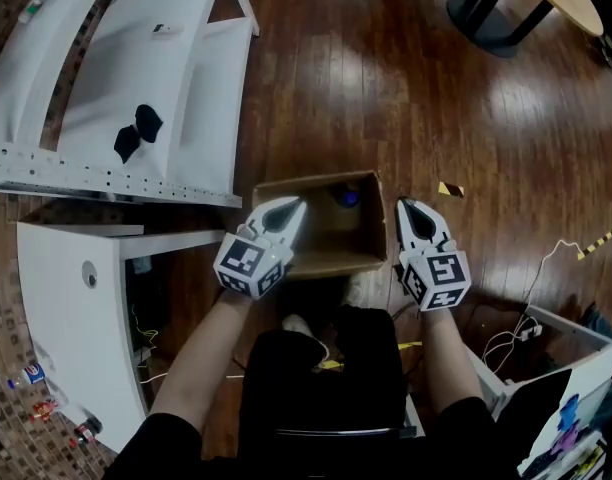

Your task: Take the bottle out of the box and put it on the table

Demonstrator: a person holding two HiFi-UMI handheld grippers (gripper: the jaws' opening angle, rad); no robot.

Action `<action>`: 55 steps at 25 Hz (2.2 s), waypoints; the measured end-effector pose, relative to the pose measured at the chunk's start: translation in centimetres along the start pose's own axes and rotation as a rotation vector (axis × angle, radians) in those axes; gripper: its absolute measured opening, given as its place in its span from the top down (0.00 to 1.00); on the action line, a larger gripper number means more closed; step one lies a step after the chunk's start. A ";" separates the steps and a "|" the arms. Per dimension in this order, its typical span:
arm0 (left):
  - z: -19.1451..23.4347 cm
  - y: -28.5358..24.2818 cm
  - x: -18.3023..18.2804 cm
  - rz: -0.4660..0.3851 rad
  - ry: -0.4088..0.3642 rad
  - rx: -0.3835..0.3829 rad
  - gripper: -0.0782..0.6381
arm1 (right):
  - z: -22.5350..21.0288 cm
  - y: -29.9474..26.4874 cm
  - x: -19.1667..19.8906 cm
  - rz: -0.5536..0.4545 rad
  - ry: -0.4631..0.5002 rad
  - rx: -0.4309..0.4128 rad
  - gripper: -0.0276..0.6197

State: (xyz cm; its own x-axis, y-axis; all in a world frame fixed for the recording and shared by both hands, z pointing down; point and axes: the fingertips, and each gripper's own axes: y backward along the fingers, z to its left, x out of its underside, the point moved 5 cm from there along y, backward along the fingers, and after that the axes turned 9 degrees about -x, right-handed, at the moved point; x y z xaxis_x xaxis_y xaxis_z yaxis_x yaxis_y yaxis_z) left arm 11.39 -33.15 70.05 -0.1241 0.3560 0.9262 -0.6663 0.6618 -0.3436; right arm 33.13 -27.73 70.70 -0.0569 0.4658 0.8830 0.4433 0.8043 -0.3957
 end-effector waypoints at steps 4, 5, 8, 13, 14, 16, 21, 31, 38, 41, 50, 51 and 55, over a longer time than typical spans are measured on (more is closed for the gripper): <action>0.9 -4.9 5.3 -0.046 -0.068 0.062 0.89 | -2.8 -5.2 3.4 -0.089 0.033 0.016 0.95; 1.2 -6.2 7.0 -0.063 -0.078 0.073 0.89 | -3.6 -6.5 4.6 -0.118 0.039 0.027 0.95; 1.8 -9.1 13.4 -0.095 -0.093 0.118 0.89 | -5.2 -9.7 9.9 -0.168 0.045 0.065 0.95; 3.7 -12.9 20.4 -0.143 -0.060 0.167 0.89 | -7.0 -13.9 15.4 -0.213 0.099 0.098 0.95; 3.7 -13.4 21.2 -0.150 -0.056 0.178 0.89 | -7.6 -14.1 16.0 -0.221 0.100 0.113 0.95; 3.2 -14.5 22.6 -0.150 -0.068 0.207 0.89 | -9.1 -13.9 17.0 -0.246 0.077 0.145 0.95; 2.4 -17.7 25.9 -0.101 -0.083 0.231 0.89 | -11.1 -12.3 17.5 -0.292 0.015 0.184 0.95; 0.2 -22.8 32.9 0.033 -0.166 0.261 0.66 | -11.7 -11.0 19.6 -0.226 0.030 0.174 0.95; 0.1 -27.7 38.3 0.114 -0.255 0.256 0.41 | -11.7 -9.7 20.0 -0.227 -0.022 0.172 0.95; -0.9 -29.3 40.4 0.162 -0.293 0.286 0.39 | -11.5 -8.9 20.5 -0.212 -0.040 0.182 0.95; -1.6 -32.2 44.4 0.254 -0.437 0.268 0.35 | -11.2 -8.5 21.6 -0.175 -0.040 0.172 0.95; -1.3 -32.4 45.0 0.273 -0.426 0.256 0.33 | -11.1 -8.4 21.6 -0.175 -0.041 0.174 0.95; -0.3 -33.1 46.1 0.320 -0.414 0.232 0.38 | -10.7 -8.2 21.7 -0.166 -0.025 0.178 0.95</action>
State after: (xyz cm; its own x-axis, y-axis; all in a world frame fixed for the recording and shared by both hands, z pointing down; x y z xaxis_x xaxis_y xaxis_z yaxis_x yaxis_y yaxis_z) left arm 27.94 -38.48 124.09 -0.5927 0.1952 0.7814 -0.6866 0.3847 -0.6169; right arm 37.86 -28.17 95.81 -0.1392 0.3292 0.9340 0.2620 0.9218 -0.2858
